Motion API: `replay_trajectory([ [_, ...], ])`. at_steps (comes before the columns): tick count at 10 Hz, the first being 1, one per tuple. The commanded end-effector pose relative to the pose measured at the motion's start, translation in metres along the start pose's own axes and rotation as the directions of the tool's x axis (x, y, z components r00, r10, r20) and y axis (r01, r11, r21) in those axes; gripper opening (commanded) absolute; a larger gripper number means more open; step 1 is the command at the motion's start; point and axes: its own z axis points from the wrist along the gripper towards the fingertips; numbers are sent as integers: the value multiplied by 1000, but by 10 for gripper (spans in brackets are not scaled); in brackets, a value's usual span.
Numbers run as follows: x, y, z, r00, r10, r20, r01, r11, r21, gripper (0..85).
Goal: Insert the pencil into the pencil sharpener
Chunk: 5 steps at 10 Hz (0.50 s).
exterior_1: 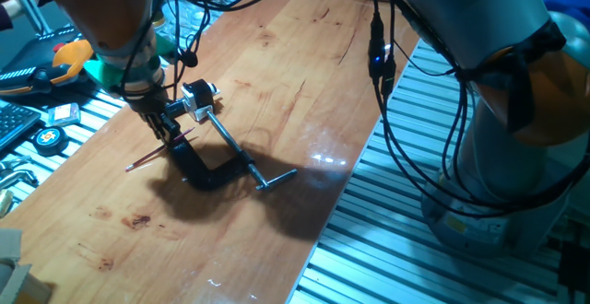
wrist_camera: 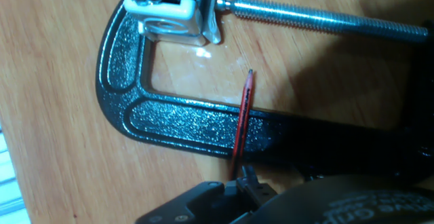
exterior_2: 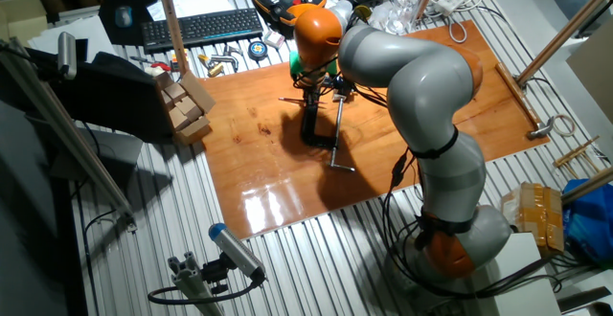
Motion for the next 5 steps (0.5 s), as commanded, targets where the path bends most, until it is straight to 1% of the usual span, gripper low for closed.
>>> replay_trajectory([
  [1, 0, 1, 1, 1000, 0, -2, 0, 1000, 0, 340],
  [3, 0, 3, 5, 1000, 2, -3, -2, 1000, 2, 340],
  [4, -1, 4, 5, 1000, 6, 0, -6, 1000, 1, 340],
  [5, -2, 5, 6, 1000, 10, 9, -10, 1000, -2, 340],
])
